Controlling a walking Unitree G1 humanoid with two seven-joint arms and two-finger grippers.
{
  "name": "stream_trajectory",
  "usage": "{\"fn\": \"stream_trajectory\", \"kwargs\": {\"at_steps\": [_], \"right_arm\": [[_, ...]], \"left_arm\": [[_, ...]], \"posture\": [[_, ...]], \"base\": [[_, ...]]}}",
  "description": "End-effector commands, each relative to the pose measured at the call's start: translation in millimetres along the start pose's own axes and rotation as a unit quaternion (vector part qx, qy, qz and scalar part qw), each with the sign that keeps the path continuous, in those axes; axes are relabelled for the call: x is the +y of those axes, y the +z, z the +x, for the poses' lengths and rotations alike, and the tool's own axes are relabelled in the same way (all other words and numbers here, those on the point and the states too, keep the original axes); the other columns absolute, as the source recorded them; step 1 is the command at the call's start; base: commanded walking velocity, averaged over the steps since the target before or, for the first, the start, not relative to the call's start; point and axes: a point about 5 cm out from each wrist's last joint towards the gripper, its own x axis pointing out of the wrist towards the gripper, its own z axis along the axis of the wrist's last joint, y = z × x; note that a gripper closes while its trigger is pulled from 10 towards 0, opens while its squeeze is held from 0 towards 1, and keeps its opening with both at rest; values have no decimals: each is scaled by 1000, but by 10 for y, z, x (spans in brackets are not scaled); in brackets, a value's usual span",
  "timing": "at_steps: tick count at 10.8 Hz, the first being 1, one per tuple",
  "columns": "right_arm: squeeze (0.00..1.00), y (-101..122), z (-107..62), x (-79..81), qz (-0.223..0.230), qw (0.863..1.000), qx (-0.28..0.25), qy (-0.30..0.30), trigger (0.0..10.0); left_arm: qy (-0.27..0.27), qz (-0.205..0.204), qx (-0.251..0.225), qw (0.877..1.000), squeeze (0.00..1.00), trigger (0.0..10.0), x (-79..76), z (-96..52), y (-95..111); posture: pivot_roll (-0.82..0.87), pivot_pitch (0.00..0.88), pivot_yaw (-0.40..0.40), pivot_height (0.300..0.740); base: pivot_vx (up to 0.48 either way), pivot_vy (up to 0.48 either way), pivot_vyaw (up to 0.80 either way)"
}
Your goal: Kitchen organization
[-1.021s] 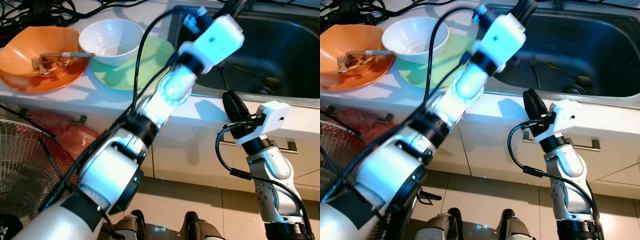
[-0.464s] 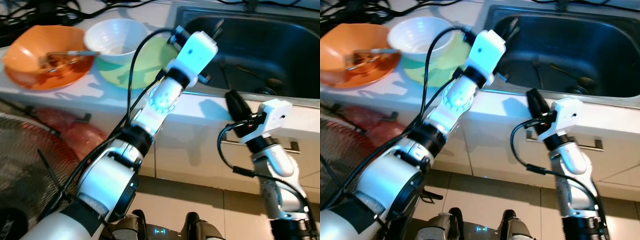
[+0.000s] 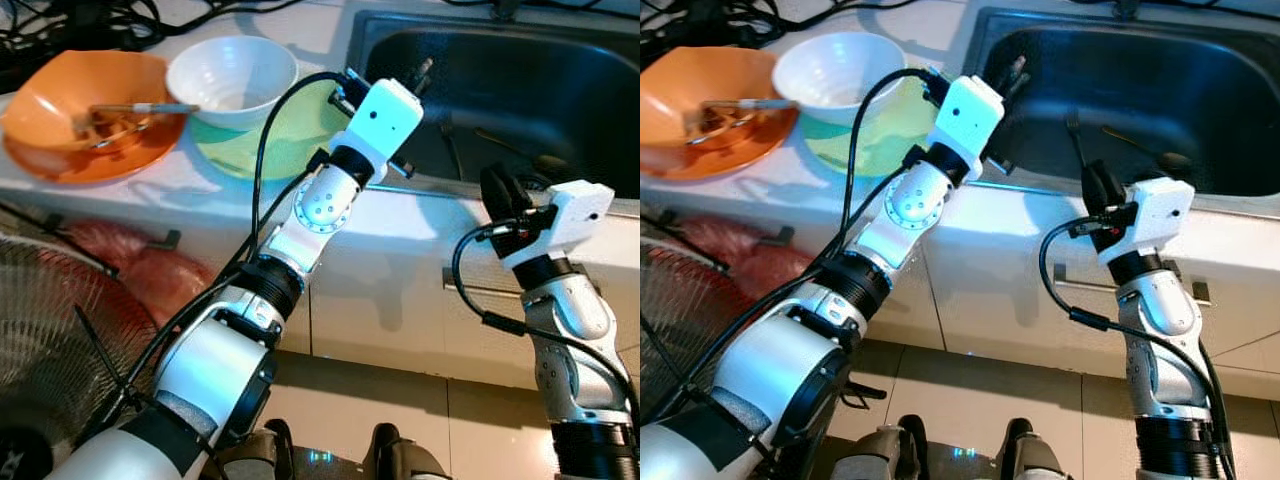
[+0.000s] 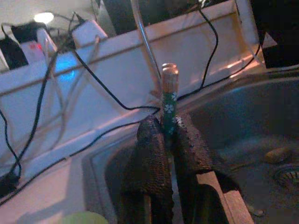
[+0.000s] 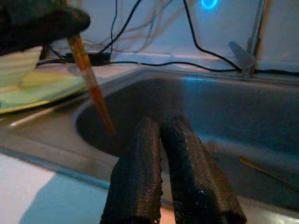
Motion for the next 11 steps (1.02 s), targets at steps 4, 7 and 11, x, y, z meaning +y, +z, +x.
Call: {"fn": "stream_trajectory", "kwargs": {"at_steps": [4,7,11], "right_arm": [[0,64,47,-78,-25,1000,7,-5,10000],[0,154,116,-157,-39,999,7,-12,10000],[0,212,161,-189,-54,998,9,-12,10000]], "left_arm": [[0,-9,13,1000,0,10000,-18,-75,-79],[-8,-7,20,1000,0,10000,-59,-102,-113],[-10,-20,51,998,0,10000,-86,-187,-245]], "posture": [[-12,213,17,740],[-19,215,11,740],[-20,217,13,740]], "base": [[0,0,0],[0,0,0],[0,0,0]]}}
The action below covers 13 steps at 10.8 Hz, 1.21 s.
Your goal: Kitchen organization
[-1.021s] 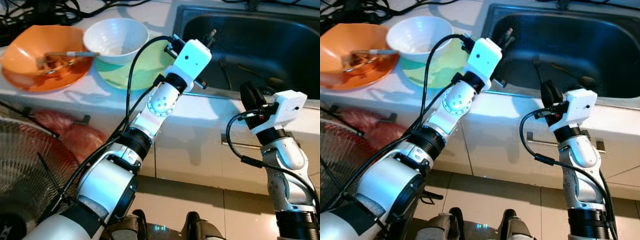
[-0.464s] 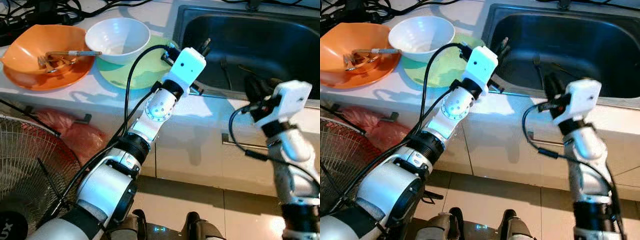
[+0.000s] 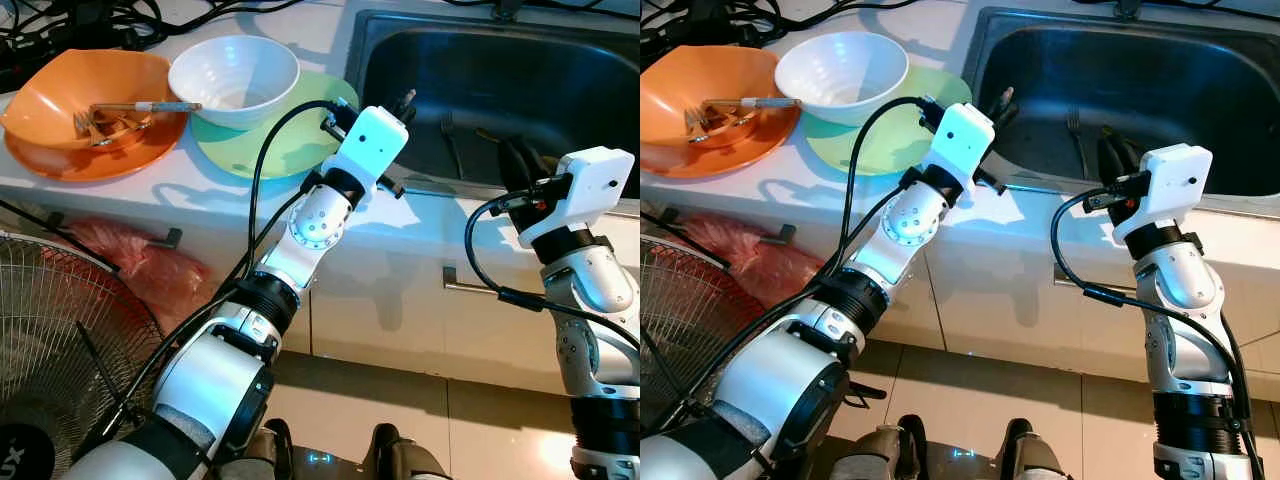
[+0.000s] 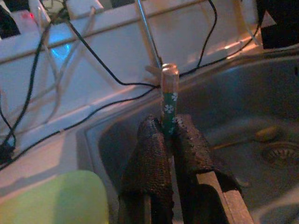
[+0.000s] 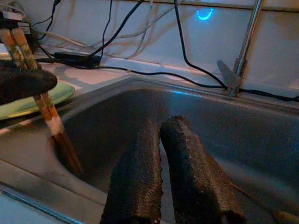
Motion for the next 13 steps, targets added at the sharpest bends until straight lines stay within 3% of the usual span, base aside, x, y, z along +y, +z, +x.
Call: {"fn": "stream_trajectory", "kwargs": {"at_steps": [1,8,9,13], "right_arm": [[0,3,-2,-31,-6,1000,7,-5,10000],[0,30,31,-18,-4,1000,7,-2,10000],[0,13,28,-19,-3,1000,10,-1,10000],[0,8,30,6,0,1000,10,2,10000]], "left_arm": [[-4,-6,17,1000,0,10000,-24,-43,-73],[3,-21,40,999,0,10000,-10,-54,-136],[7,-21,48,999,1000,10000,-8,-60,-156],[8,-17,50,999,1000,10000,-5,-53,-154]], "posture": [[-19,216,12,740],[-18,215,12,740],[-17,213,11,740],[-16,203,12,740]], "base": [[0,0,0],[0,0,0],[0,0,0],[0,0,0]]}}
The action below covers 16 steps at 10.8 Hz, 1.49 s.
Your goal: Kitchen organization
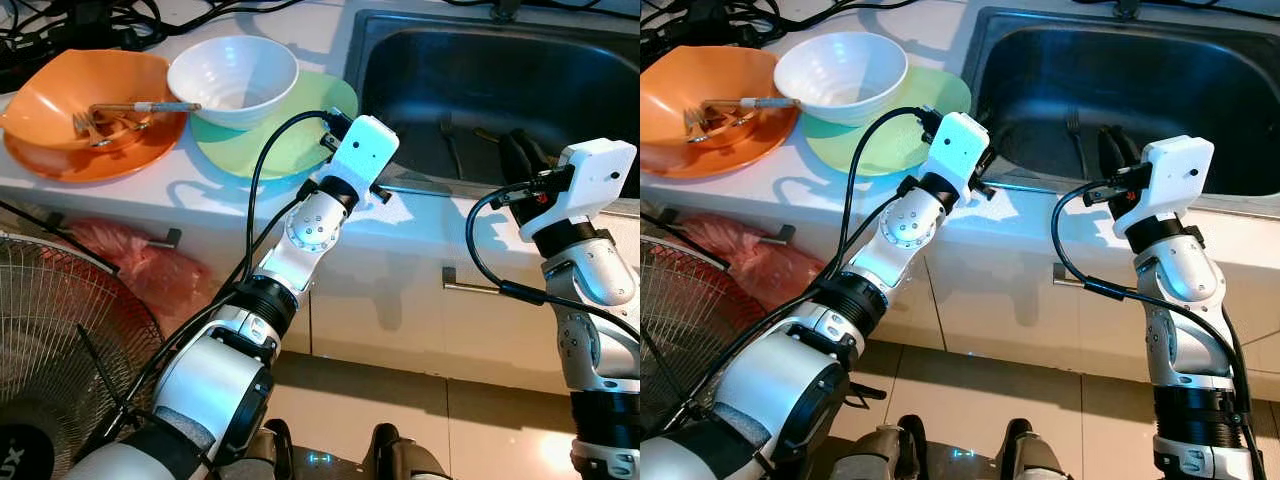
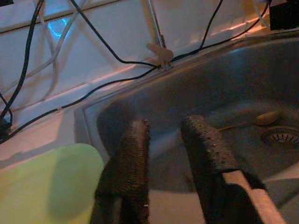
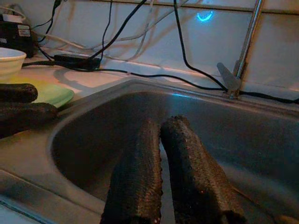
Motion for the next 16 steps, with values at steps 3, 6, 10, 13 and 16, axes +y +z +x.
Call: {"fn": "stream_trajectory", "kwargs": {"at_steps": [3,6,10,13,16], "right_arm": [[0,-49,-11,23,1,1000,12,3,10000],[0,-69,-12,29,4,1000,14,1,10000],[0,-73,-2,25,6,1000,14,2,10000],[0,-73,8,34,7,1000,13,4,10000],[0,-78,22,49,8,1000,13,6,10000]], "left_arm": [[-13,75,-14,997,0,10000,-24,28,73],[14,182,-32,983,0,10000,198,148,316],[34,238,-44,970,0,10000,365,209,512],[87,310,4,947,1000,10000,693,223,547],[87,320,57,942,0,10000,784,191,450]], "posture": [[-6,198,10,740],[3,203,8,740],[8,208,4,740],[10,206,0,740],[17,207,-3,740]], "base": [[0,0,0],[0,0,0],[0,0,0],[0,0,0],[0,0,0]]}}
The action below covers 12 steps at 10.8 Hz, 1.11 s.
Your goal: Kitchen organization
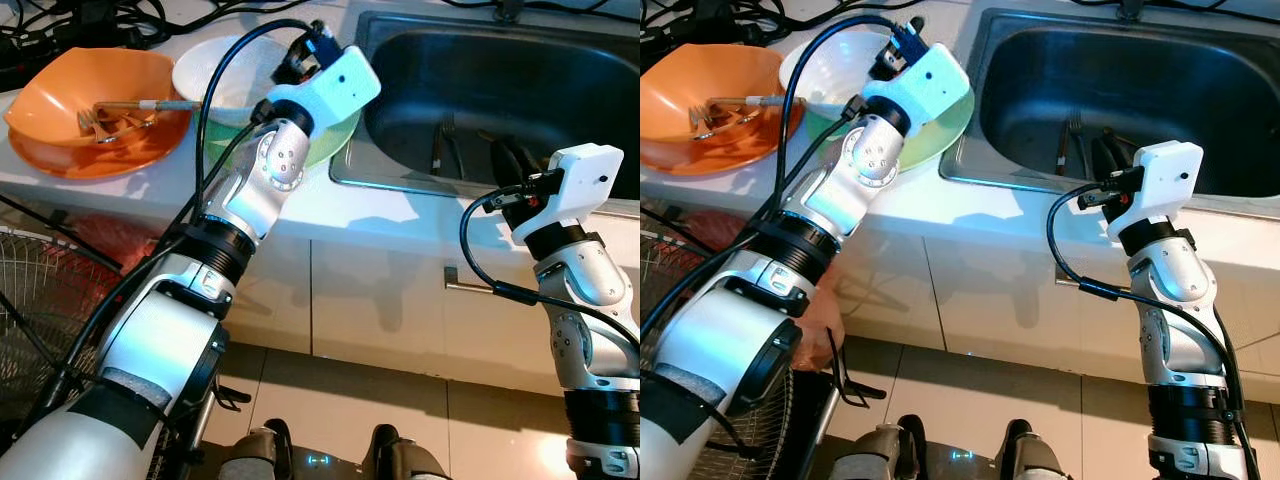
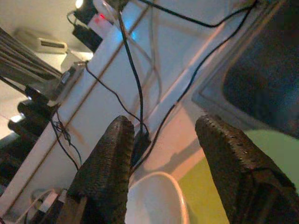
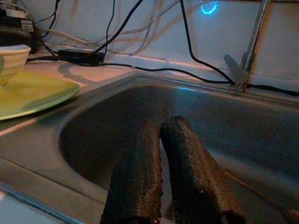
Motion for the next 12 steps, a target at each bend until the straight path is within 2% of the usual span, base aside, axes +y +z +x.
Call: {"fn": "stream_trajectory", "kwargs": {"at_steps": [1,6,12], "right_arm": [[0,-4,10,20,-2,1000,1,4,10000],[0,-2,26,25,-3,1000,-1,6,10000],[0,-7,46,49,0,1000,-3,8,10000]], "left_arm": [[-3,-12,0,1000,0,10000,31,14,32],[-13,-16,83,996,0,10000,-10,-17,-128],[-10,-20,103,994,0,10000,-2,-7,-8]], "posture": [[17,207,-4,740],[20,204,-4,740],[24,190,3,740]], "base": [[0,0,0],[0,0,0],[0,0,0]]}}
